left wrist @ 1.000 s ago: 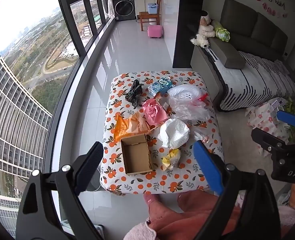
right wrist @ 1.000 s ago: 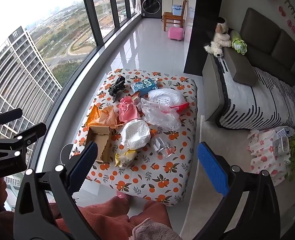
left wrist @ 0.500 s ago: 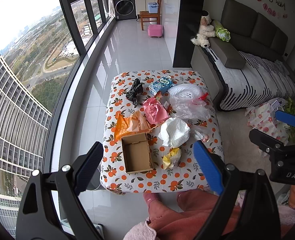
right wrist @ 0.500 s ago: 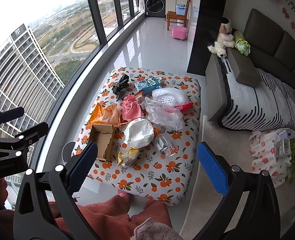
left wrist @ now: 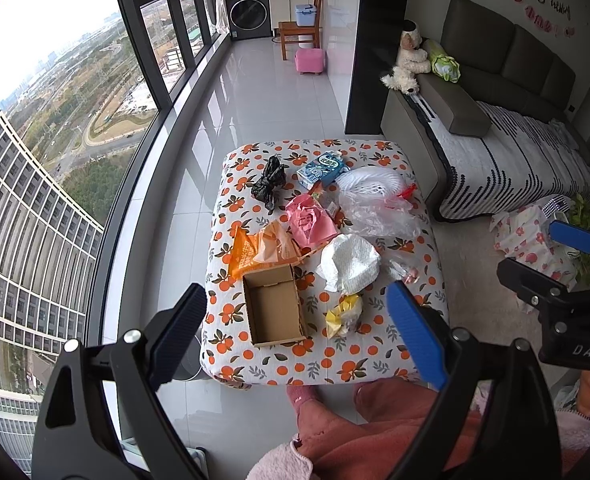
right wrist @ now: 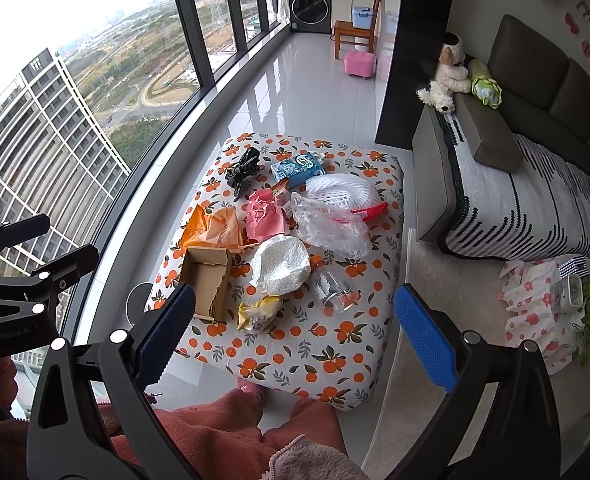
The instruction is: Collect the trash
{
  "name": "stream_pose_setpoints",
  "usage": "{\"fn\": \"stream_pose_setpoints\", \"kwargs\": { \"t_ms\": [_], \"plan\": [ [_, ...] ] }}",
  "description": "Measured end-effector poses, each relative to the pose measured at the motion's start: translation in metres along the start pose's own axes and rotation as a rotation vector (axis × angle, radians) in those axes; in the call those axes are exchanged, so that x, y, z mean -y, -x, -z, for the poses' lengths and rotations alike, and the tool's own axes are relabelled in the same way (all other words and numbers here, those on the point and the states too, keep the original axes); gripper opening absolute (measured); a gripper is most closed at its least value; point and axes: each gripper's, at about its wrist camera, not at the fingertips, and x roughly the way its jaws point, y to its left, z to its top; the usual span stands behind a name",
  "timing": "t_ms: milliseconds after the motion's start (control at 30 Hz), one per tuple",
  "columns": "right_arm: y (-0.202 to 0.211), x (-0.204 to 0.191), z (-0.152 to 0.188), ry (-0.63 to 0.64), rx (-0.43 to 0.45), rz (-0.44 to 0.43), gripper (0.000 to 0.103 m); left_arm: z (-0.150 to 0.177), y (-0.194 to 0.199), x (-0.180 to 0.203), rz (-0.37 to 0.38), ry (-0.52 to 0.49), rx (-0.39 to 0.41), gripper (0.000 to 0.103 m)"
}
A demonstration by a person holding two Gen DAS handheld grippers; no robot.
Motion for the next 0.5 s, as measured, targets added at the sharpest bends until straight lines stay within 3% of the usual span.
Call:
{"fn": "stream_pose_setpoints", "kwargs": {
  "t_ms": [500],
  "plan": [
    [-0.0024,-0.0040,0.0024,0.000,-0.004,-0.004,0.096,0.0001,-0.0003,-0.0006,0.003,0.002,-0.002,0.091]
  ]
}}
